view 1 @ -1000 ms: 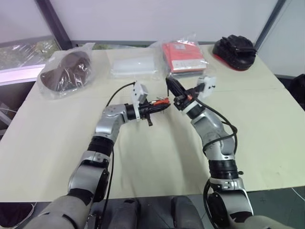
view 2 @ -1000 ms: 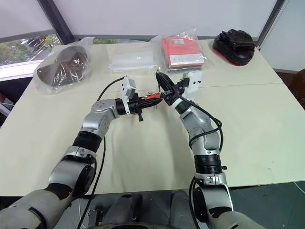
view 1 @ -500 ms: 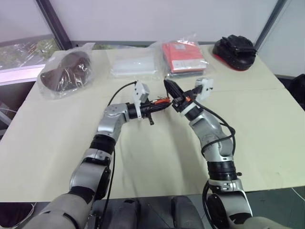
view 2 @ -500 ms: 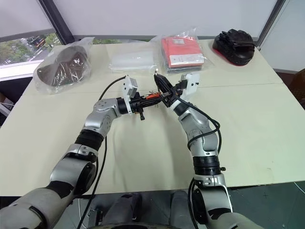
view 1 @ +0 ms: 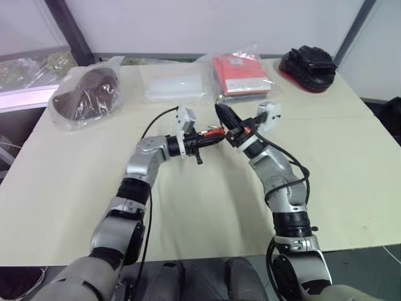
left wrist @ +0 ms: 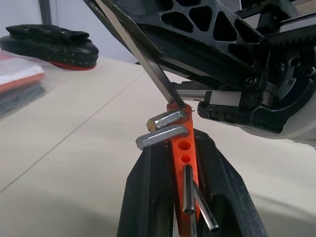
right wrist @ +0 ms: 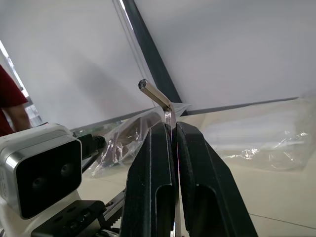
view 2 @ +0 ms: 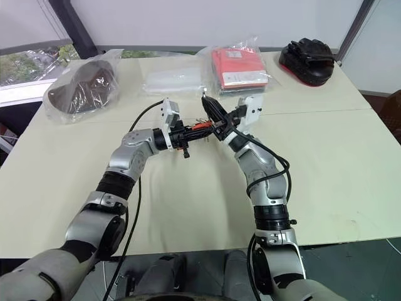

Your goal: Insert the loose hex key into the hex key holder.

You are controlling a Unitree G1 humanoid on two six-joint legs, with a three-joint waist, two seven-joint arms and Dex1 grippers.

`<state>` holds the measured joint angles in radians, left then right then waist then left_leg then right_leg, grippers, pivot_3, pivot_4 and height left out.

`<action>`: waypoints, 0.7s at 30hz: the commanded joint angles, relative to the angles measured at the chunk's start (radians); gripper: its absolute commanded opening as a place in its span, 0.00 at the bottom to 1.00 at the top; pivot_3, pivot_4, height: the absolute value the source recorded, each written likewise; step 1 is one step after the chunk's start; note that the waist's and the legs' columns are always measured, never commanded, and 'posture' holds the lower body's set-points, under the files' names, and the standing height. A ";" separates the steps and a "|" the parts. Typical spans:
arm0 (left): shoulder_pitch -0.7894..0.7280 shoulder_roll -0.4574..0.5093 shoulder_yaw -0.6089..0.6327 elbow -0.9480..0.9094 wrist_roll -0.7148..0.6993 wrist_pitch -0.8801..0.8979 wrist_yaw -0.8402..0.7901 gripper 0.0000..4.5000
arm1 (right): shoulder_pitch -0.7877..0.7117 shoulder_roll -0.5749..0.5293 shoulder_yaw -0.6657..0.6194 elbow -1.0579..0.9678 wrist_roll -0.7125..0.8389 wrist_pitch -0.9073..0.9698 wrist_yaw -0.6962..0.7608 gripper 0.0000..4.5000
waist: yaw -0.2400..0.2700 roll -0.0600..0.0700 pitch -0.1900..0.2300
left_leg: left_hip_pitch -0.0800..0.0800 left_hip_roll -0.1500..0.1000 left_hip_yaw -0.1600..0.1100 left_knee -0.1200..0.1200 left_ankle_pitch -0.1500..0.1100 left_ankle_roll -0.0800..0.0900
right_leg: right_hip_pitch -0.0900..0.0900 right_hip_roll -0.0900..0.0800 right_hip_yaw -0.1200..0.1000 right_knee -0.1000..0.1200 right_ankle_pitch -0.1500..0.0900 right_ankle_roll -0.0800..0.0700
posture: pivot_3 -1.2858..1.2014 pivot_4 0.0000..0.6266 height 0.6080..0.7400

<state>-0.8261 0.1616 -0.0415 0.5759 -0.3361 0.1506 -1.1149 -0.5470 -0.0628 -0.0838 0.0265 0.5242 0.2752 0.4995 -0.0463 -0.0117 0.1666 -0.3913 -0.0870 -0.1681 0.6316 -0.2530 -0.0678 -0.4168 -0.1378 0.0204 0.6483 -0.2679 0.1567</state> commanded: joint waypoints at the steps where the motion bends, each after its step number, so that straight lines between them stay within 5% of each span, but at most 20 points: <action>1: -0.011 -0.001 0.057 -0.062 -0.061 0.025 0.019 0.00 | -0.009 -0.011 -0.021 0.004 -0.003 -0.023 -0.004 0.01 | 0.000 0.000 0.000 | 0.000 0.000 0.000 0.000 0.000 0.000 | 0.000 0.000 0.000 0.000 0.000 0.000 | 0.52 0.24 1.00; 21: -0.083 0.013 0.015 0.018 0.049 -0.140 0.020 0.00 | 0.020 -0.094 0.027 -0.050 0.027 0.070 0.097 0.01 | 0.001 0.000 0.000 | 0.000 0.000 0.000 0.000 0.000 0.000 | 0.000 0.000 0.000 0.000 0.000 0.000 | 0.52 0.24 1.00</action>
<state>-0.8479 0.1758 -0.0375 0.6306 -0.2778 0.0673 -1.0915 -0.5417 -0.1483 -0.0807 -0.0037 0.5498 0.3226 0.5791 -0.0448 -0.0117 0.1666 -0.3913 -0.0871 -0.1678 0.6319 -0.2530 -0.0678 -0.4167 -0.1378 0.0204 0.6481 -0.2678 0.1568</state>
